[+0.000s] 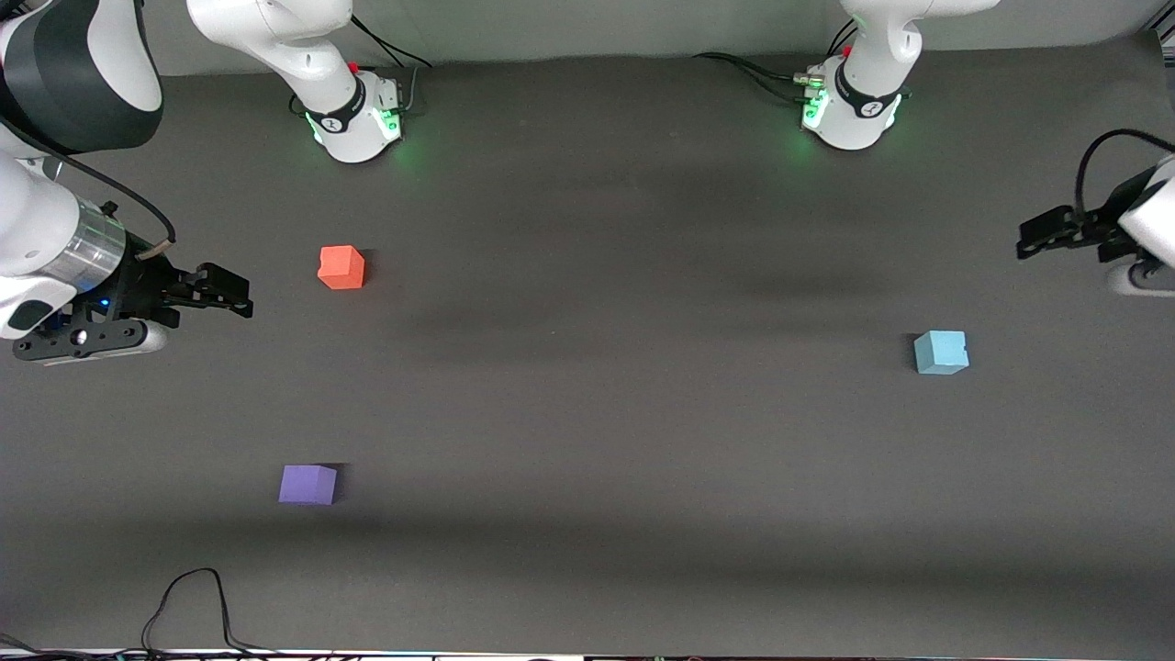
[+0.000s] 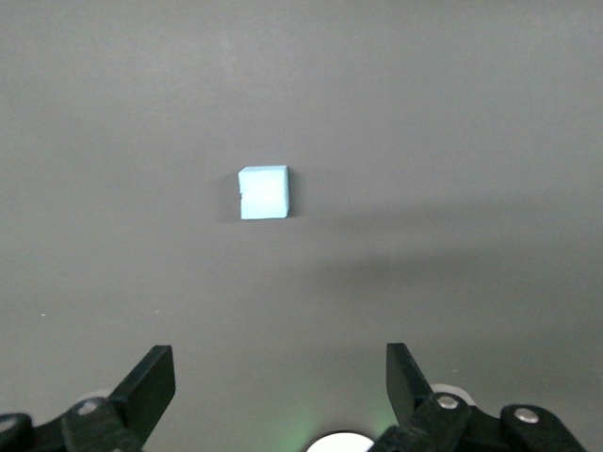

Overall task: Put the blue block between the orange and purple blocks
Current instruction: 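Move the left gripper toward the light blue cube, then lower the left gripper onto the light blue cube and grasp it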

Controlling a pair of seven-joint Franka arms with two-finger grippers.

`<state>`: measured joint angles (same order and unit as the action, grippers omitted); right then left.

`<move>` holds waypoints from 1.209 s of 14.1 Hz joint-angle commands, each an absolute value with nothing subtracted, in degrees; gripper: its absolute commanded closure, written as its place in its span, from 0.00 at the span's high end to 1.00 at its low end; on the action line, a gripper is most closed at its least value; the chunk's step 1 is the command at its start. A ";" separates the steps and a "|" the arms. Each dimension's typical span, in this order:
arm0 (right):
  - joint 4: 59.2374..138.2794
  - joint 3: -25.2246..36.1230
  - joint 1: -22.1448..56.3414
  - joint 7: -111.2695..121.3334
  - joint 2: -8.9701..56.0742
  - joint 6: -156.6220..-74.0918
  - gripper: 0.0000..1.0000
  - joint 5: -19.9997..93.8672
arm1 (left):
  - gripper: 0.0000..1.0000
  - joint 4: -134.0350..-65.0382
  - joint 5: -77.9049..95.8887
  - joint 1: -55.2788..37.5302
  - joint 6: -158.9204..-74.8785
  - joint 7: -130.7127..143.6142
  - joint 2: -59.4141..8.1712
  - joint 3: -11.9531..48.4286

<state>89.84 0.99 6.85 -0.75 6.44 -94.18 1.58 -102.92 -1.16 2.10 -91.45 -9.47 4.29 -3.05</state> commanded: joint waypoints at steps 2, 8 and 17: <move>89.03 1.14 6.77 -0.26 7.38 -93.16 1.00 1.85 | 1.00 -115.30 -1.67 5.80 -96.93 -15.03 13.53 -2.99; 87.98 2.99 5.98 0.88 7.47 -93.43 1.00 2.46 | 1.00 -119.78 -2.11 5.71 -107.10 -14.94 9.07 -2.99; 88.15 2.99 6.15 0.71 6.86 -92.99 1.00 2.46 | 1.00 -135.44 -2.20 5.36 -142.97 -15.12 -4.99 -2.90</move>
